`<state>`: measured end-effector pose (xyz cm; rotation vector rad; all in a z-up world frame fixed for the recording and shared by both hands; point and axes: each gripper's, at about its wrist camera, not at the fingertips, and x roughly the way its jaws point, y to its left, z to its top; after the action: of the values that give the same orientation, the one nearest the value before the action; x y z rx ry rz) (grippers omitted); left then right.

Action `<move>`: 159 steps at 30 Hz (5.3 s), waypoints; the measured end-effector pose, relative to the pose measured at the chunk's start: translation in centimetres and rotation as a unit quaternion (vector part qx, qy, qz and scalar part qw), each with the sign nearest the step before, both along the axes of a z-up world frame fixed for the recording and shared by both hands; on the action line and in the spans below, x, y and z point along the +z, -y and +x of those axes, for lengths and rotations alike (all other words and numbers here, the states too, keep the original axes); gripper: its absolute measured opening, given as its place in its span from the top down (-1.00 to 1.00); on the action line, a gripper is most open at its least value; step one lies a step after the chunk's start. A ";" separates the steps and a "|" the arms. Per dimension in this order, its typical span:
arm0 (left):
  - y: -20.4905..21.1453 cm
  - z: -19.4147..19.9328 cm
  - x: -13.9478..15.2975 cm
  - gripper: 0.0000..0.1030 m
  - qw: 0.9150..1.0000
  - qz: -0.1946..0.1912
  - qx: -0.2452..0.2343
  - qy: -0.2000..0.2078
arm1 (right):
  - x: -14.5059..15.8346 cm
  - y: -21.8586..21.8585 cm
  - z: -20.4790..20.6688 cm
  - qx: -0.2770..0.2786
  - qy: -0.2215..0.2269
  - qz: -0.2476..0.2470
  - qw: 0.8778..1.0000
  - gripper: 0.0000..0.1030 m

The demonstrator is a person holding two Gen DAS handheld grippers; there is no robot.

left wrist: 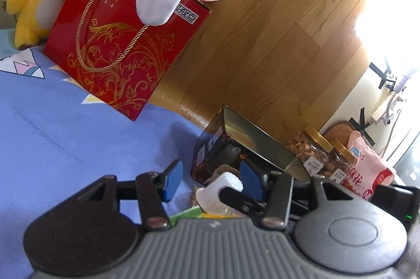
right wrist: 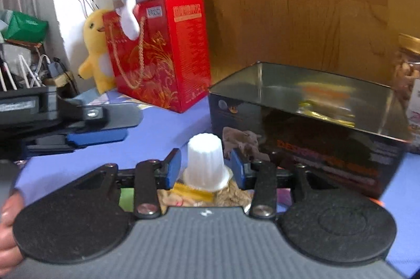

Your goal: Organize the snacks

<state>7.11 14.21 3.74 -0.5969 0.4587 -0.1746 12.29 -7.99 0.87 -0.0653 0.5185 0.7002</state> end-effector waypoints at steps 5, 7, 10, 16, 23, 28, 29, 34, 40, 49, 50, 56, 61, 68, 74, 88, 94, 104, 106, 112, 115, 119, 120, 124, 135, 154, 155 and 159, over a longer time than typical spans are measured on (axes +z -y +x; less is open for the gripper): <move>0.5 -0.2 0.1 0.05 1.000 0.010 -0.022 0.002 | 0.0 2.0 0.2 0.001 -0.020 0.037 0.999 0.36; 1.1 -0.7 0.4 0.05 0.999 0.016 -0.039 0.009 | 0.6 4.1 -1.2 -0.012 -0.010 0.060 0.998 0.35; 2.5 -1.4 0.9 0.05 0.997 0.021 -0.075 0.023 | 1.1 7.6 -3.6 -0.020 0.003 0.067 0.998 0.33; 6.4 -2.8 0.7 0.05 0.985 0.031 -0.166 0.019 | -1.1 10.9 -9.6 0.008 -0.013 0.014 1.000 0.29; 10.8 -5.4 -0.4 -0.05 0.970 0.093 -0.226 0.004 | -2.8 11.2 -13.0 -0.007 0.012 -0.019 1.000 0.02; 12.9 -6.6 -0.9 -0.10 0.961 0.150 -0.233 0.006 | -2.9 11.3 -13.0 -0.012 0.014 -0.026 0.999 0.02; 13.2 -6.4 -1.1 -0.10 0.960 0.159 -0.231 0.004 | -2.9 11.2 -13.0 -0.012 0.016 -0.027 0.999 0.02; 13.8 -4.6 -2.1 0.13 0.956 0.152 -0.249 -0.016 | -2.9 9.6 -12.5 0.004 0.038 -0.050 0.998 0.21; 13.2 -3.4 0.8 0.18 0.959 0.165 -0.230 0.025 | -0.6 8.9 -11.4 -0.020 0.100 -0.043 0.994 0.37; 13.0 4.1 5.8 0.19 0.968 0.167 -0.164 0.088 | 2.8 6.0 -3.9 -0.057 0.197 -0.037 0.978 0.36; 12.9 5.0 5.8 0.19 0.969 0.166 -0.158 0.089 | 2.8 5.7 -2.9 -0.060 0.199 -0.039 0.977 0.36; 12.1 9.3 4.6 0.22 0.977 0.159 -0.121 0.067 | 2.0 3.8 1.2 -0.058 0.163 -0.039 0.984 0.34; 11.0 9.4 4.2 0.16 0.982 0.159 -0.087 0.053 | 2.5 4.4 0.6 -0.057 0.173 -0.025 0.983 0.11; 8.3 5.3 3.9 0.12 0.990 0.099 -0.100 0.028 | 2.6 15.1 -0.6 -0.114 0.041 0.103 0.987 0.13; 10.2 6.6 0.6 0.10 0.986 0.069 -0.142 -0.046 | -0.7 18.2 -0.6 -0.146 -0.066 0.133 0.978 0.20; 14.2 8.8 -2.3 -0.19 0.979 0.108 -0.146 -0.091 | -0.9 14.6 0.4 -0.114 -0.078 0.056 0.989 0.10; 12.4 4.0 0.6 -0.19 0.988 0.103 -0.112 -0.030 | 0.2 12.8 -4.2 -0.090 -0.009 0.038 0.995 0.11; 11.5 4.4 4.7 -0.18 0.989 0.110 -0.091 0.028 | 2.8 11.4 -3.4 -0.109 0.100 0.041 0.988 0.13; 11.8 6.0 5.0 -0.18 0.989 0.113 -0.092 0.031 | 3.3 11.3 -2.2 -0.117 0.116 0.041 0.985 0.13; 12.4 10.3 4.1 -0.20 0.989 0.118 -0.086 0.025 | 3.0 11.1 2.2 -0.134 0.112 0.027 0.984 0.07; 11.5 10.9 3.5 -0.23 0.990 0.121 -0.069 0.022 | 2.1 11.6 2.8 -0.144 0.099 0.035 0.984 0.08; 9.1 11.2 3.8 -0.27 0.990 0.135 -0.016 0.030 | 1.9 12.9 2.5 -0.168 0.104 0.056 0.979 0.07; 8.4 11.5 3.9 -0.27 0.990 0.141 0.001 0.027 | 1.9 13.1 2.7 -0.174 0.100 0.063 0.978 0.07; 6.5 13.3 3.3 -0.27 0.989 0.143 0.043 -0.018 | 1.6 14.1 3.4 -0.185 0.069 0.084 0.977 0.06; 9.4 12.9 0.7 -0.34 0.989 0.122 -0.011 -0.083 | 0.9 14.5 3.7 -0.149 -0.003 0.133 0.980 -0.19; 2.2 1.5 1.7 -0.40 0.997 0.047 -0.008 -0.059 | 1.6 15.7 -2.9 -0.056 -0.039 0.173 0.983 -0.17; 1.7 0.8 1.3 -0.40 0.997 0.039 -0.015 -0.065 | 1.0 14.8 -3.4 -0.036 -0.057 0.169 0.983 -0.17; 0.8 -2.0 0.3 -0.41 0.996 0.041 -0.024 -0.074 | -0.6 10.5 -5.0 0.020 -0.081 0.115 0.990 -0.05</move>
<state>5.15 13.37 4.07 -0.5198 0.6205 -0.1563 7.33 -18.45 0.24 0.1997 0.5887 0.8050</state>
